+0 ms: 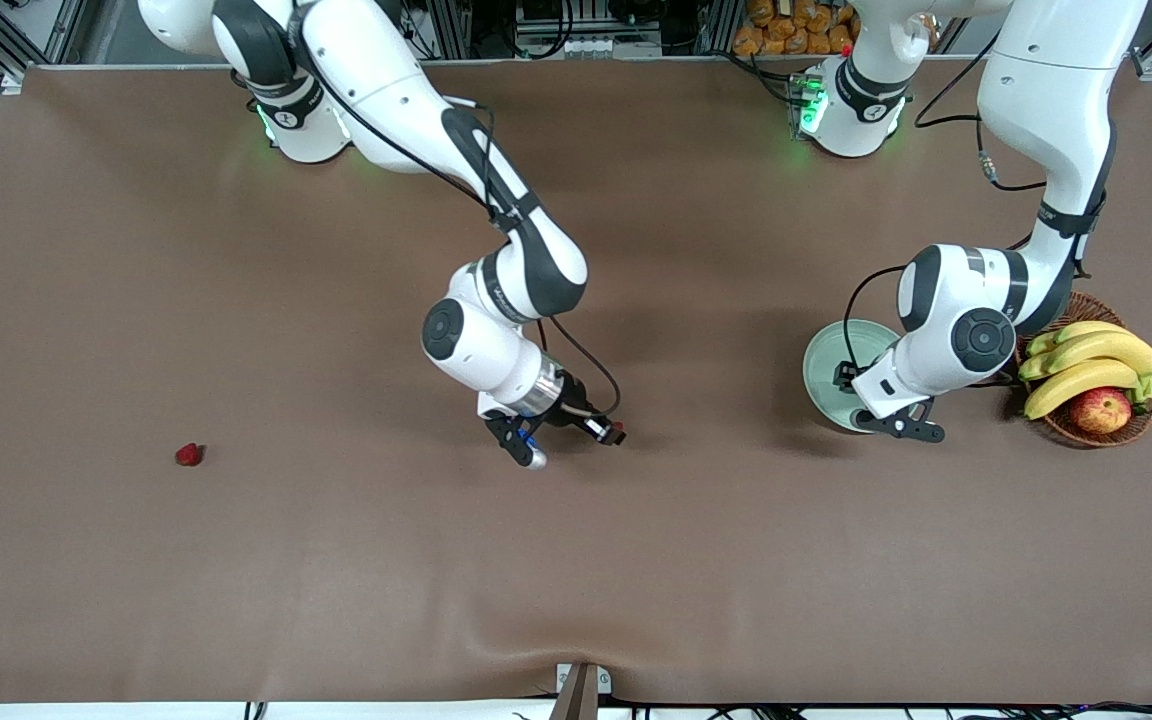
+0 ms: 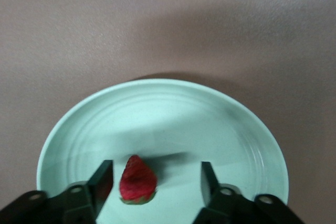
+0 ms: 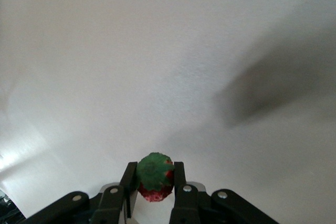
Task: Collect all strawberries into plate
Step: 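Set the strawberry down near the plate with the right gripper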
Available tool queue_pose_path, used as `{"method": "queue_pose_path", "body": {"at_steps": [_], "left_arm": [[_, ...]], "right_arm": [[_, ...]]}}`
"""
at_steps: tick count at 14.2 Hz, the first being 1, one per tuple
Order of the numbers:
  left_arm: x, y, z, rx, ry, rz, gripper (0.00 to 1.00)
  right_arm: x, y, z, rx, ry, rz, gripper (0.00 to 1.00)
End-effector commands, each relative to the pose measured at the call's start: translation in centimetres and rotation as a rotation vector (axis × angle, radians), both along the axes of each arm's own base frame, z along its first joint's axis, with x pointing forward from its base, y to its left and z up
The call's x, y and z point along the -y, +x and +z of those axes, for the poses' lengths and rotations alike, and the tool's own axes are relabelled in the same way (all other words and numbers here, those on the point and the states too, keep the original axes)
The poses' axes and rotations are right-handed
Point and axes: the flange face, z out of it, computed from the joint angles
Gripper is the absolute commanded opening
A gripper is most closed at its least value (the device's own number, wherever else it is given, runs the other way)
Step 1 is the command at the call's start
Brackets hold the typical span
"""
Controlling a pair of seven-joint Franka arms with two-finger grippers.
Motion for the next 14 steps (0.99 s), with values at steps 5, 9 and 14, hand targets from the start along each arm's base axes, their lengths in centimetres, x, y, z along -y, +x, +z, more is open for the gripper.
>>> {"method": "queue_pose_path", "body": {"at_steps": [5,9,14], "left_arm": [[0.0,1.7,5.2,0.058,0.004,-0.010,1.00],[1.5,3.0,7.0,0.098,-0.016,-0.009,1.00],[4.5,4.1,9.3,0.139,-0.085,-0.001,1.00]], "right_arm": [[-3.8,-0.3,-3.3,0.091,0.041,-0.039,0.00],[-5.4,-2.1,-5.0,0.080,0.030,-0.014,0.00],[-5.8,-3.1,-7.0,0.095,0.009,-0.013,0.26]]}}
